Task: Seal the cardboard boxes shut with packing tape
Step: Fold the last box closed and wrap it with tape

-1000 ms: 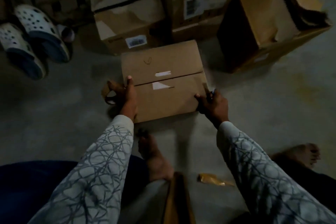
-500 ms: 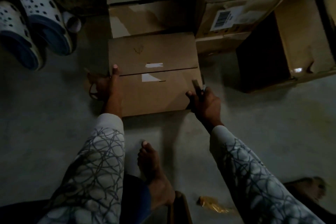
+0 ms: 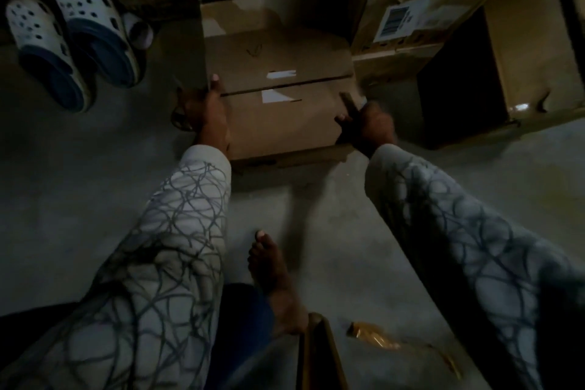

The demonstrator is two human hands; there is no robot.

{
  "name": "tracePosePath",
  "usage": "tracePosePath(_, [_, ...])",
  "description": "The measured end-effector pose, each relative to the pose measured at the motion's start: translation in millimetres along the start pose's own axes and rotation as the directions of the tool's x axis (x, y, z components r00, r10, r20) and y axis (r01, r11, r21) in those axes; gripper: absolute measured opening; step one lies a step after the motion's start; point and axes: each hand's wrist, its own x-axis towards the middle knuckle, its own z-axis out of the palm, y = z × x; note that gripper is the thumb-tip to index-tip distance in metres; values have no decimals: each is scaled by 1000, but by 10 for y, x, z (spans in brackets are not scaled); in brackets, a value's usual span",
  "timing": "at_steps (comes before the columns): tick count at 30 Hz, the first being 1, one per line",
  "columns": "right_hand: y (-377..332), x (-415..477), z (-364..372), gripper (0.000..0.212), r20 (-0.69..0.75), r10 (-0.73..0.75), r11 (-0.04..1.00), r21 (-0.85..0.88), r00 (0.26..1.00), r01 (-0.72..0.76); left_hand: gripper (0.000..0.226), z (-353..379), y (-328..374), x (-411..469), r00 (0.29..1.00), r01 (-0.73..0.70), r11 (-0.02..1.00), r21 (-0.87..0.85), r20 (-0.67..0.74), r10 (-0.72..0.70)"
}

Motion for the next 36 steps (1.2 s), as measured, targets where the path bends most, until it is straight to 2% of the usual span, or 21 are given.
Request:
tracePosePath(1, [-34, -9, -59, 67, 3, 21, 996, -86, 1000, -20, 83, -90, -20, -13, 999, 24, 997, -75, -23, -26])
tracePosePath(2, [-51, -49, -106, 74, -21, 9, 990, -141, 1000, -12, 68, -175, -45, -44, 993, 39, 990, -138, -101, -54])
tracePosePath(4, [-52, -142, -57, 85, -60, -79, 974, -217, 995, 65, 44, -401, 31, -260, 938, 16, 983, -185, -338, -79])
tracePosePath(6, [-19, -329, 69, 93, -100, -156, 951, -285, 983, 122, 50, -635, 120, -496, 897, 31, 999, -36, -439, -44])
tracePosePath(8, [27, -541, 201, 96, -160, -191, 915, -385, 968, 117, 70, -829, 256, -695, 881, 64, 978, 201, -471, 39])
tracePosePath(9, [28, -635, 238, 92, -197, -199, 906, -411, 960, 104, 71, -913, 367, -811, 893, 45, 963, 267, -443, 81])
tracePosePath(10, [15, -710, 262, 88, -226, -201, 902, -421, 953, 91, 60, -995, 503, -931, 906, -10, 945, 327, -397, 147])
tracePosePath(12, [-57, -814, 244, 80, -246, -236, 906, -406, 940, 121, 40, -1123, 696, -1105, 885, -216, 901, 375, -315, 343])
tracePosePath(14, [-106, -804, 265, 77, -177, -310, 900, -370, 934, 229, 34, -1197, 783, -1217, 825, -443, 807, 390, -176, 538])
tracePosePath(15, [-140, -804, 263, 80, -117, -347, 891, -351, 931, 288, 33, -1191, 745, -1193, 829, -487, 783, 387, -76, 553])
tracePosePath(18, [-183, -774, 217, 76, 39, -429, 881, -203, 902, 428, 26, -1068, 630, -1264, 883, -465, 847, 258, 202, 424])
tracePosePath(21, [-145, -727, 75, 64, 124, -405, 901, -117, 906, 419, 16, -828, 450, -1345, 901, -249, 960, 130, 394, 180])
tracePosePath(23, [-131, -726, -37, 63, 156, -385, 909, -107, 910, 403, 30, -657, 305, -1343, 880, -144, 978, 150, 471, 57])
tracePosePath(25, [-104, -698, -92, 52, 190, -378, 902, -144, 906, 406, 55, -492, 187, -1323, 875, -110, 961, 252, 483, -26])
tracePosePath(26, [-98, -682, -106, 49, 204, -368, 901, -160, 907, 402, 53, -418, 147, -1291, 888, -111, 950, 290, 458, -36])
tracePosePath(29, [-119, -635, -121, 48, 189, -350, 916, -135, 918, 377, 25, -297, 119, -1133, 925, -185, 902, 390, 379, 26])
tracePosePath(33, [-186, -633, -116, 59, 155, -346, 911, -181, 926, 370, 30, -294, 119, -920, 907, -350, 807, 475, 388, 165])
tracePosePath(36, [-196, -635, -90, 60, 134, -366, 900, -202, 921, 387, 23, -268, 45, -785, 917, -353, 794, 495, 351, 189])
